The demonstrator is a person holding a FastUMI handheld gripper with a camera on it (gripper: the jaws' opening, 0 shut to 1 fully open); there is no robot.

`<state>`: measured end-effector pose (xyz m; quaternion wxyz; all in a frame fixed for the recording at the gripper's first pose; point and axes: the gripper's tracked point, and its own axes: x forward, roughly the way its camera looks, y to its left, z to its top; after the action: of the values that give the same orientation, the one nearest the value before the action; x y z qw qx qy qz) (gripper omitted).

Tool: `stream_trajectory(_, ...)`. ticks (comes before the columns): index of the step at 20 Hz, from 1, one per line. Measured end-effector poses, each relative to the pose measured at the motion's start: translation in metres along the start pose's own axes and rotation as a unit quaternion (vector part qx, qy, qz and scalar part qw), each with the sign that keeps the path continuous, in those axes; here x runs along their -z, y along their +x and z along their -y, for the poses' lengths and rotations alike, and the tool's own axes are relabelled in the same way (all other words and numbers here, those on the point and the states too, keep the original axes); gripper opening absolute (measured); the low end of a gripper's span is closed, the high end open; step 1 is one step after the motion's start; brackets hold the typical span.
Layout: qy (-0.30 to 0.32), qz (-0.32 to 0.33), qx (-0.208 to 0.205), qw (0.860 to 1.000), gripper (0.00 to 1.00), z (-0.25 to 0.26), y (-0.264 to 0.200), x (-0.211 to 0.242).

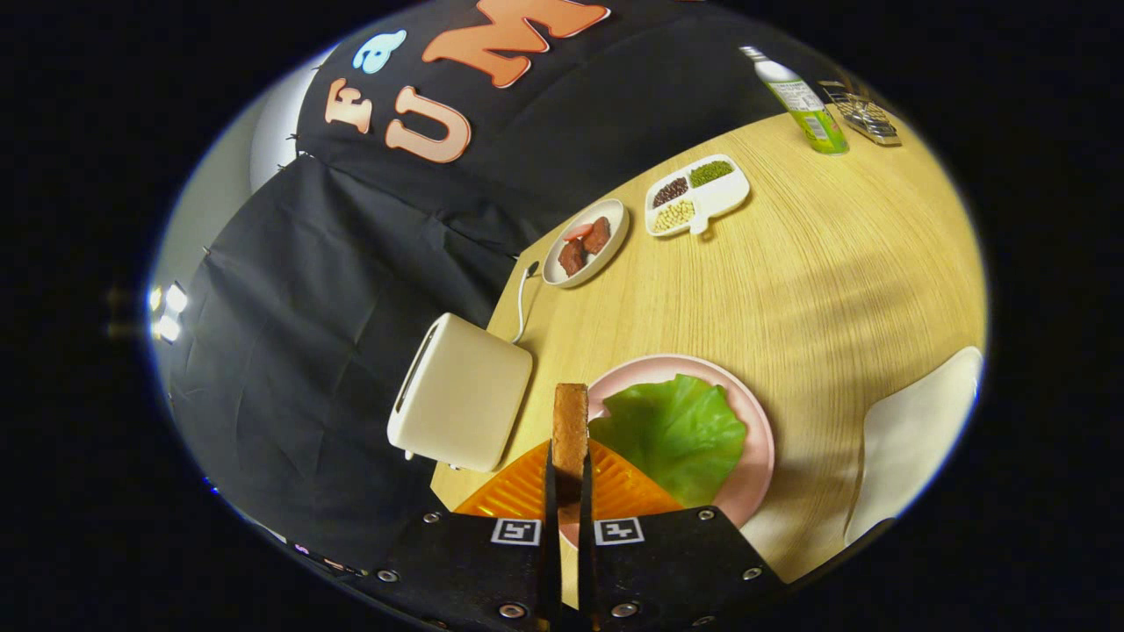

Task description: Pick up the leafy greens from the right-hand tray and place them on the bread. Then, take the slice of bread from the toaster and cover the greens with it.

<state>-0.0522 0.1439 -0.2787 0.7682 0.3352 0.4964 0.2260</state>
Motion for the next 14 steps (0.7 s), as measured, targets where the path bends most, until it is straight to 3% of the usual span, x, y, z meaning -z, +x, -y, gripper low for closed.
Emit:
stream_trajectory(8,-0.017,0.013,0.049,0.999,0.1,0.034,0.007,-0.001)
stream_trajectory(14,-0.095,0.038,0.114,0.988,0.38,0.051,0.003,-0.008)
